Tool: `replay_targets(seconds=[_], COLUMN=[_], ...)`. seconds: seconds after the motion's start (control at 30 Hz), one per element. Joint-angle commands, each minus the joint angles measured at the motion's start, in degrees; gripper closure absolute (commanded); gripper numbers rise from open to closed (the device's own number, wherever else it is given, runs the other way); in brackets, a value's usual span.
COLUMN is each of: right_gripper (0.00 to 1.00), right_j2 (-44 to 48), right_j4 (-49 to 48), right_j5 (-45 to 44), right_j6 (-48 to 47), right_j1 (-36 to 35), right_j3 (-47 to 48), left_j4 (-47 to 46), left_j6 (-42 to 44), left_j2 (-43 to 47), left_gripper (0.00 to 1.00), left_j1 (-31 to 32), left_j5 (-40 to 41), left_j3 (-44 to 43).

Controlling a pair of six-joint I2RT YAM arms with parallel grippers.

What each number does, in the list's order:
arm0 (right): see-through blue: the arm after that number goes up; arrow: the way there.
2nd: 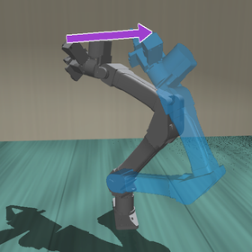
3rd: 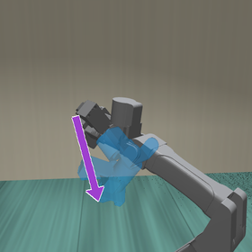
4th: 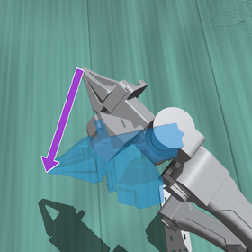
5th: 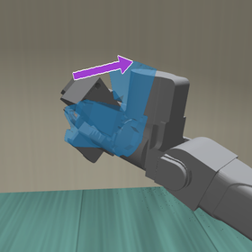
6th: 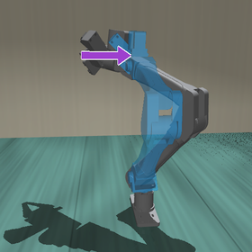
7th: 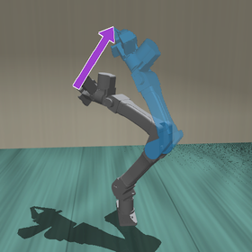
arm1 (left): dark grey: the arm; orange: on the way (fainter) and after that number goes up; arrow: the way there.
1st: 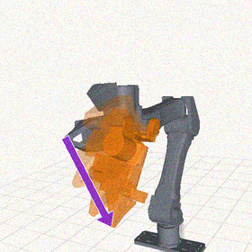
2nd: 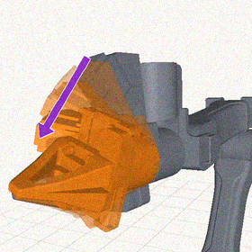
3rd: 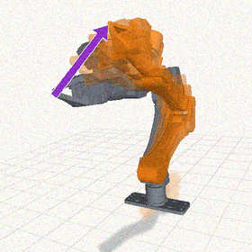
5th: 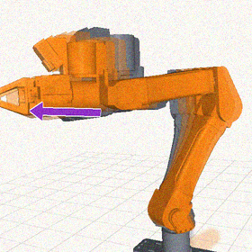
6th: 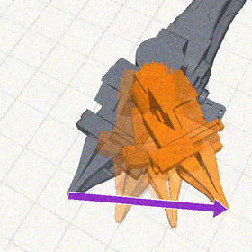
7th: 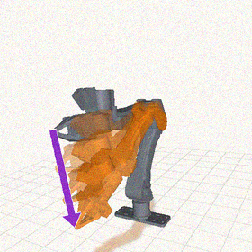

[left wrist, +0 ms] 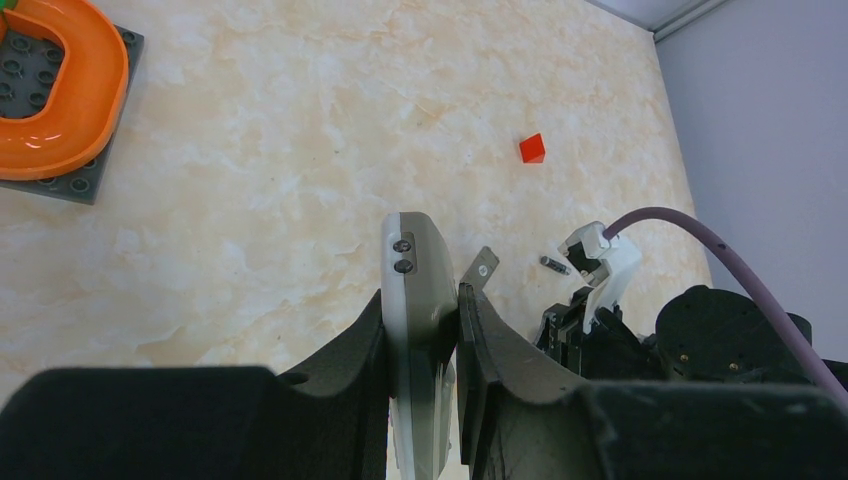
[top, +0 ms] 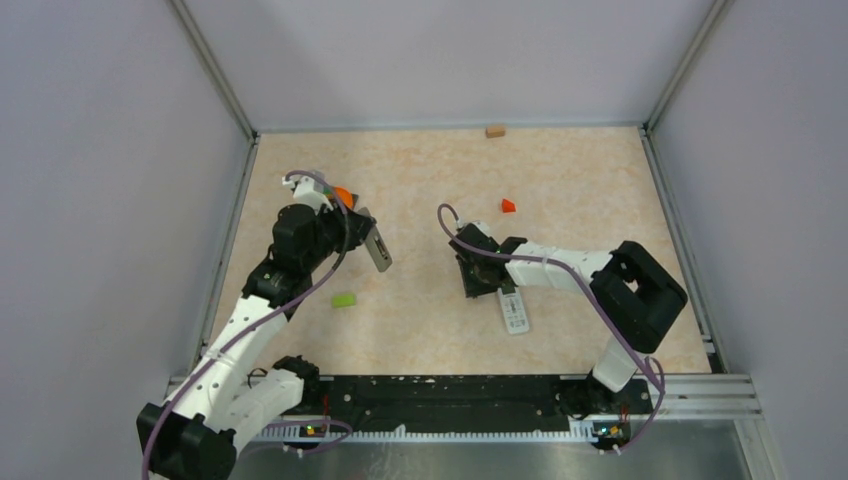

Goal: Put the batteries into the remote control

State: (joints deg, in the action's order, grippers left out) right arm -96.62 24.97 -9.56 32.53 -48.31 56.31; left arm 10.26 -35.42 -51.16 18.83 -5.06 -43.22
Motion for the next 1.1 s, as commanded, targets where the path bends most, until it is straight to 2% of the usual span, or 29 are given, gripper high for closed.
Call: replay_targets(seconds=[0.0, 0.1, 0.2, 0.27, 0.37, 0.67, 0.83, 0.93, 1.07], right_gripper=[0.76, 0.8, 0.9, 0.92, 0.93, 0.94, 0.93, 0.93, 0.92], right_j2=[-1.6, -3.1, -3.4, -0.7, 5.5, 24.9, 37.6, 41.0, 39.2], right_j4=[0.9, 2.4, 4.1, 2.3, -1.0, -10.9, -19.9, -19.4, -12.2], right_j5=[-0.5, -2.4, -8.6, -11.6, -11.2, 4.0, 14.0, 17.8, 17.7], right_j6=[0.1, 0.1, -0.1, -1.3, -3.5, -11.5, -17.2, -19.4, -18.1], right_j1=[-0.9, -0.9, -1.8, -2.5, -2.5, -2.5, -2.4, -2.4, -2.5], right_j3=[1.8, 2.7, 3.4, 2.6, 0.9, -3.0, -7.4, -6.3, 0.9], left_j4=[-3.6, -3.6, -3.8, -4.4, -6.0, -16.8, -23.5, -29.2, -38.6], left_j6=[-0.2, -0.1, -0.1, -0.1, -0.5, -5.5, -8.8, -11.7, -17.7], left_j2=[1.0, 1.1, 0.9, 0.4, -0.8, -7.1, -10.7, -13.0, -15.4], left_gripper=[1.0, 1.0, 1.0, 1.0, 1.0, 1.0, 1.0, 1.0, 1.0], left_j1=[-0.4, -0.5, -0.5, -0.5, -0.5, -0.5, -0.5, -0.5, -0.4], left_j5=[0.1, 0.0, -0.4, -1.5, -4.6, -19.0, -24.8, -28.8, -31.5], left_j3=[0.2, 0.2, 0.3, 0.4, 0.6, 1.2, 1.2, 1.6, 3.4])
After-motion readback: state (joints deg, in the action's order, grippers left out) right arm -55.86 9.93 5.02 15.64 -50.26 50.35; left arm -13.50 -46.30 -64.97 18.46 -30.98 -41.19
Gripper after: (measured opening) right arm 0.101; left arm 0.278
